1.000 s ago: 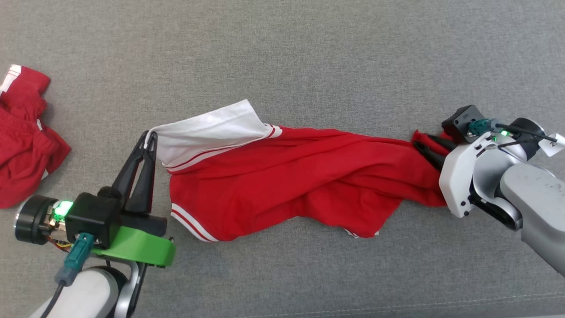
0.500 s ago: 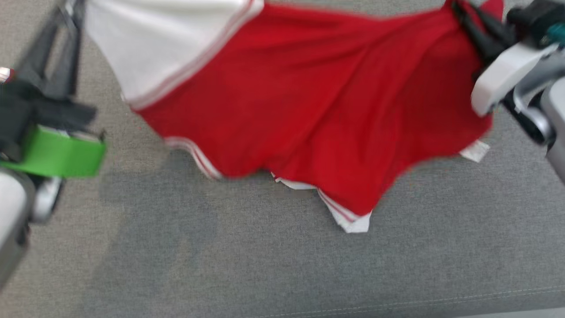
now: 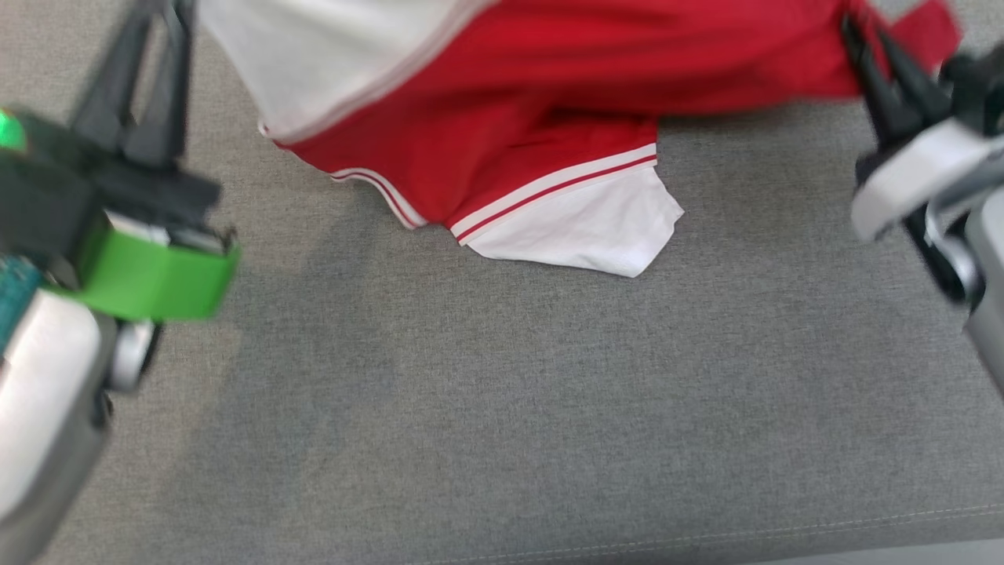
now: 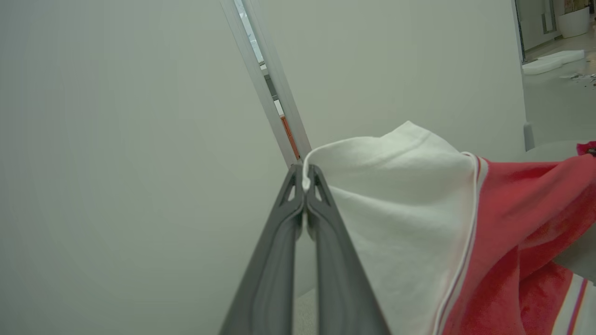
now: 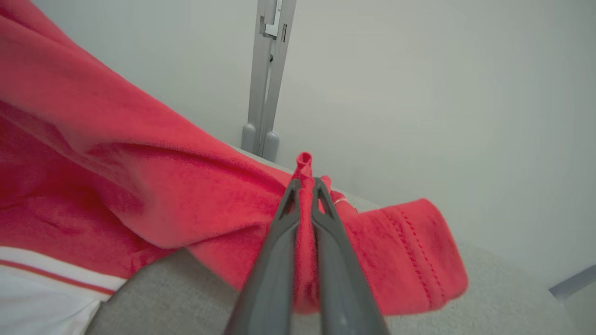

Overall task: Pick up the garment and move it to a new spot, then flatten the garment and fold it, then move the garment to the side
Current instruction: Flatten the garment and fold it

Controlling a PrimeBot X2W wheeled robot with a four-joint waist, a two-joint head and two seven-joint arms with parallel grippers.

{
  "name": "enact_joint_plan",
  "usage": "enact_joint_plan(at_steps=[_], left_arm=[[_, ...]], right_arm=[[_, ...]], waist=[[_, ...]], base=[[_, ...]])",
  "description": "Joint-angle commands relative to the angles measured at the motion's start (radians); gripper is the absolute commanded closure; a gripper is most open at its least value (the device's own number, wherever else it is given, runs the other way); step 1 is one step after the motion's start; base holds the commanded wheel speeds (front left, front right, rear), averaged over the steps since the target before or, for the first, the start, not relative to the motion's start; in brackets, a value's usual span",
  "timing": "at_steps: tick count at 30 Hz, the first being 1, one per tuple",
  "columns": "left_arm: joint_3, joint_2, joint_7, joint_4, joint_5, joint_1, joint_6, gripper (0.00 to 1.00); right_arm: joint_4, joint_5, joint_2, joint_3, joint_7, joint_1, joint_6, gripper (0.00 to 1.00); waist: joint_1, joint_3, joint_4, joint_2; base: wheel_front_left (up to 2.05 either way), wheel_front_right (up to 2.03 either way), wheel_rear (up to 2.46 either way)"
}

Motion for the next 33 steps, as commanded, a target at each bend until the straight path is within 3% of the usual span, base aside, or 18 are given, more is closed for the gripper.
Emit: enact_joint_plan(at_steps=[1,4,5,6,12,18,24,33], left_arm=[[0.004,-0.003,-0.011,-0.007,-0.019,0.06,0.019,1.0],[-0.007,-0.017,-0.02,-0.012,-0.023,0.169,0.033,1.0],[-0.01,-0.017,-0.022,-0.002,-0.015,0.2,0.037,1.0],[-0.013,-0.023,-0.023,0.003,-0.009,0.221,0.037,1.0],[0.027,-0.074,-0.024,-0.019,0.013,0.354,0.065,1.0],[0.125,-0.133,-0.024,-0.053,0.028,0.521,0.08,1.0],[0.19,-0.191,-0.024,-0.042,0.064,0.593,0.03,1.0],[0.24,-0.263,-0.023,0.002,0.11,0.613,-0.043,1.0]], right_arm=[[-0.013,0.014,-0.006,-0.009,-0.017,0.05,-0.002,1.0],[-0.036,0.036,-0.011,-0.031,-0.035,0.169,-0.002,1.0],[-0.047,0.046,-0.006,-0.042,-0.039,0.215,-0.002,0.58],[-0.058,0.049,-0.003,-0.049,-0.041,0.251,-0.002,0.0],[-0.18,0.046,0.01,-0.122,-0.023,0.498,-0.001,0.0],[-0.382,0.105,0.062,-0.246,0.037,0.691,-0.001,0.0],[-0.467,0.038,0.071,-0.317,0.104,0.663,-0.001,0.0],[-0.373,0.069,0.118,-0.31,0.266,0.519,-0.001,0.0]], waist=[[0.0,0.007,0.0,0.0],[0.0,0.013,0.011,0.0],[0.0,0.012,0.013,0.0],[0.0,0.01,0.015,0.0],[0.0,-0.014,0.009,0.0],[0.0,-0.048,-0.021,0.0],[0.0,-0.063,-0.015,0.0],[0.0,-0.047,0.027,0.0]], base=[[0.0,0.0,0.0],[0.0,0.0,0.0],[0.0,0.0,0.0],[0.0,0.0,0.0],[0.0,0.0,0.0],[0.0,0.0,0.0],[0.0,0.0,0.0],[0.0,0.0,0.0]])
